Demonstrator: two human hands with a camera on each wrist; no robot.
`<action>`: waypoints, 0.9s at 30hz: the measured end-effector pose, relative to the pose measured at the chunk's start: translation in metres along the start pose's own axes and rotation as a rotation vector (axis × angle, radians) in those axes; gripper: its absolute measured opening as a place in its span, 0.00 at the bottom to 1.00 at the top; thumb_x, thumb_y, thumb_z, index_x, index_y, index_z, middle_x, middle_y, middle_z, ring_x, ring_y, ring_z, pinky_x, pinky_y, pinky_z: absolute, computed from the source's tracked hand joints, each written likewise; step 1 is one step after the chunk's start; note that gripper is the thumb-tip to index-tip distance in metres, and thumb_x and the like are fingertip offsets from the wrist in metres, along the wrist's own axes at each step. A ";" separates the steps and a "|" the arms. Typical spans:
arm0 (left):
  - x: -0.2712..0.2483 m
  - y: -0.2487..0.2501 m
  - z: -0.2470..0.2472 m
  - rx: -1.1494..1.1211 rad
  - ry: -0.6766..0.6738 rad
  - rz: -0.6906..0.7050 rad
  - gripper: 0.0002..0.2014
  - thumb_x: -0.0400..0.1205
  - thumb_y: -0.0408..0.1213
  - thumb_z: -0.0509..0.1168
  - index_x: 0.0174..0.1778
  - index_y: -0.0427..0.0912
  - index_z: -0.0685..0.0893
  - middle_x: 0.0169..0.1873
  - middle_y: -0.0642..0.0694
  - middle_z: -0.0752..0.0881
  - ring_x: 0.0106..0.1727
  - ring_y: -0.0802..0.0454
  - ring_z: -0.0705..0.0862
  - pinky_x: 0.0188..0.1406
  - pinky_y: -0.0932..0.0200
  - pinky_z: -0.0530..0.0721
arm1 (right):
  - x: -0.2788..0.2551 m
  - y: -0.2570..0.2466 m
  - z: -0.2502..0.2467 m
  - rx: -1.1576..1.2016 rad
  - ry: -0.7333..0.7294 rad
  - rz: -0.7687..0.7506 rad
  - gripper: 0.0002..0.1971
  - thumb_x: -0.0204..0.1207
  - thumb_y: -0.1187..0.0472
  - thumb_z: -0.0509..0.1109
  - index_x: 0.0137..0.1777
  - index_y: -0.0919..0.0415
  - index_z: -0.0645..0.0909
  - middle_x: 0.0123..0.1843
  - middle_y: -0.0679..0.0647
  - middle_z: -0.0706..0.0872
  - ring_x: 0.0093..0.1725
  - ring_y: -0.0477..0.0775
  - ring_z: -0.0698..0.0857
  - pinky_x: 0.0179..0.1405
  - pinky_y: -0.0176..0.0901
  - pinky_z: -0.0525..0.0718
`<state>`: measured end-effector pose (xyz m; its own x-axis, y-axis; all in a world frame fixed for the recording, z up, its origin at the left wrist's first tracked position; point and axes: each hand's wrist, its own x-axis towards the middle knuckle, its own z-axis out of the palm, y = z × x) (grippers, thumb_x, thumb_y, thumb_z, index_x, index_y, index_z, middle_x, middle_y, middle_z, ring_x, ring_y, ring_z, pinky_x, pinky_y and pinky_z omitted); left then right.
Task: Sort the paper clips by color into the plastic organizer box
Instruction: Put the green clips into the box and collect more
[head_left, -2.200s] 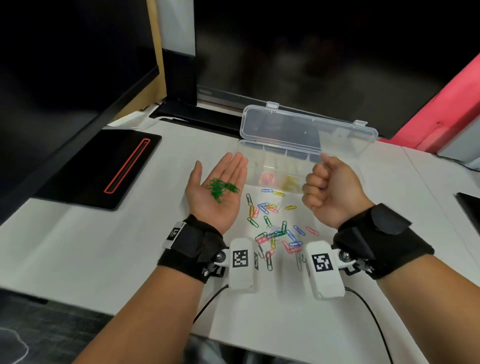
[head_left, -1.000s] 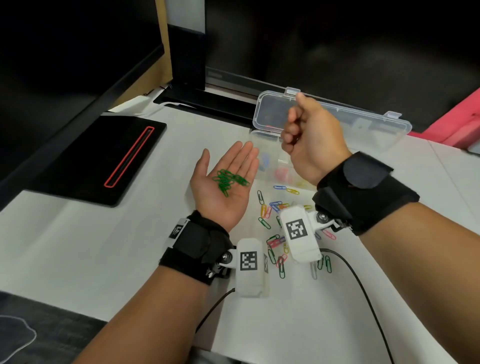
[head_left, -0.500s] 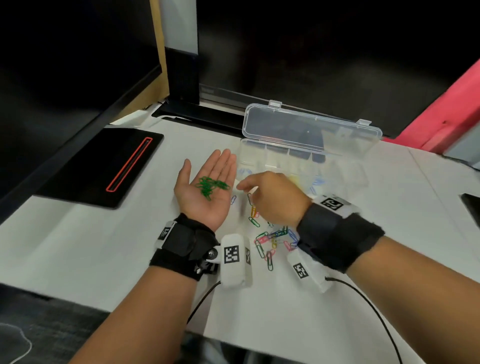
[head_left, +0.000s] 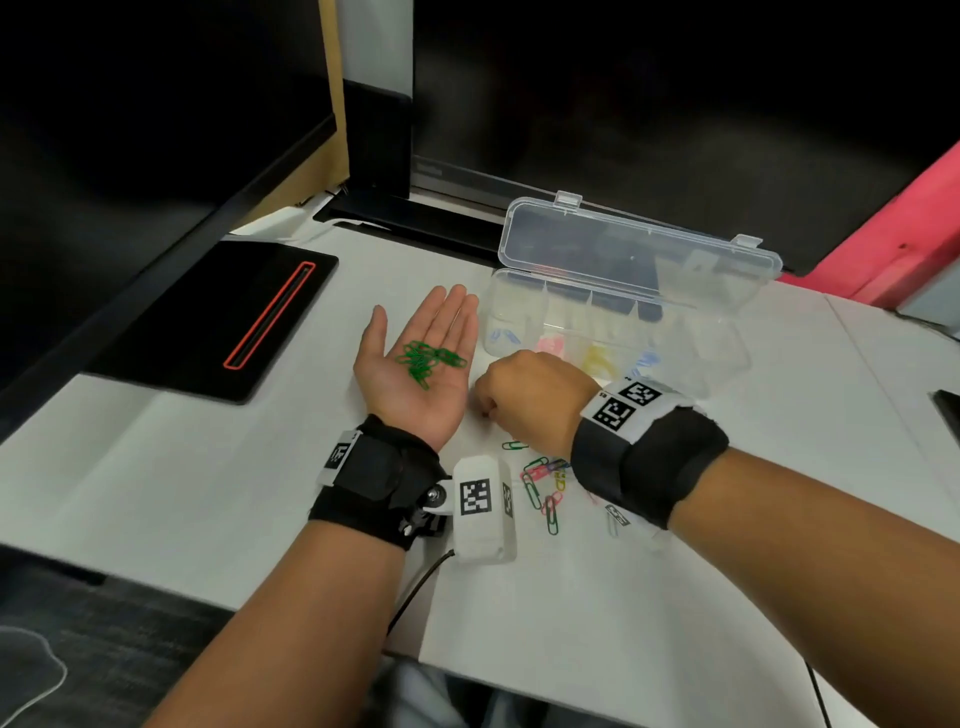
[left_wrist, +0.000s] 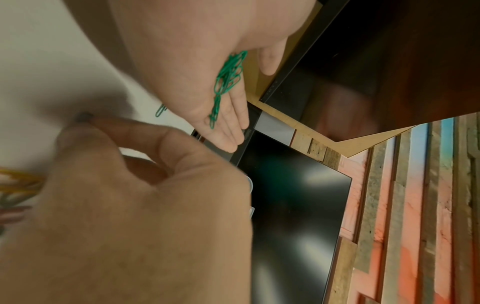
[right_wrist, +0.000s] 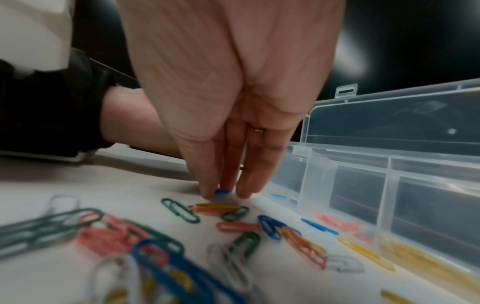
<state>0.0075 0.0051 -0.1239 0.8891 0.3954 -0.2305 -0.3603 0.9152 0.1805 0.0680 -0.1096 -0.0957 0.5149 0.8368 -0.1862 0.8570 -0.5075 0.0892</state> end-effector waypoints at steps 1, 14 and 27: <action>0.001 0.000 0.000 0.000 0.003 0.000 0.30 0.86 0.51 0.58 0.70 0.25 0.77 0.64 0.28 0.83 0.66 0.34 0.83 0.74 0.44 0.75 | 0.000 -0.001 -0.002 -0.012 -0.004 -0.003 0.11 0.76 0.67 0.64 0.53 0.57 0.86 0.49 0.59 0.86 0.44 0.64 0.86 0.35 0.44 0.80; 0.010 0.002 0.002 -0.042 0.035 0.016 0.29 0.86 0.51 0.57 0.68 0.26 0.78 0.62 0.28 0.84 0.64 0.35 0.84 0.73 0.45 0.76 | 0.040 0.052 -0.079 0.860 0.289 0.457 0.13 0.75 0.70 0.61 0.31 0.59 0.79 0.21 0.47 0.79 0.19 0.43 0.73 0.21 0.36 0.73; 0.016 -0.003 -0.001 -0.053 0.022 -0.041 0.29 0.86 0.51 0.57 0.68 0.26 0.78 0.63 0.28 0.84 0.66 0.35 0.83 0.73 0.45 0.76 | 0.103 0.045 -0.067 -0.084 -0.283 0.318 0.07 0.82 0.57 0.65 0.49 0.62 0.77 0.45 0.57 0.79 0.44 0.58 0.78 0.44 0.44 0.75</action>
<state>0.0225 0.0087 -0.1290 0.8971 0.3590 -0.2574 -0.3390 0.9331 0.1198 0.1609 -0.0323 -0.0455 0.7377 0.5467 -0.3961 0.6616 -0.7024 0.2627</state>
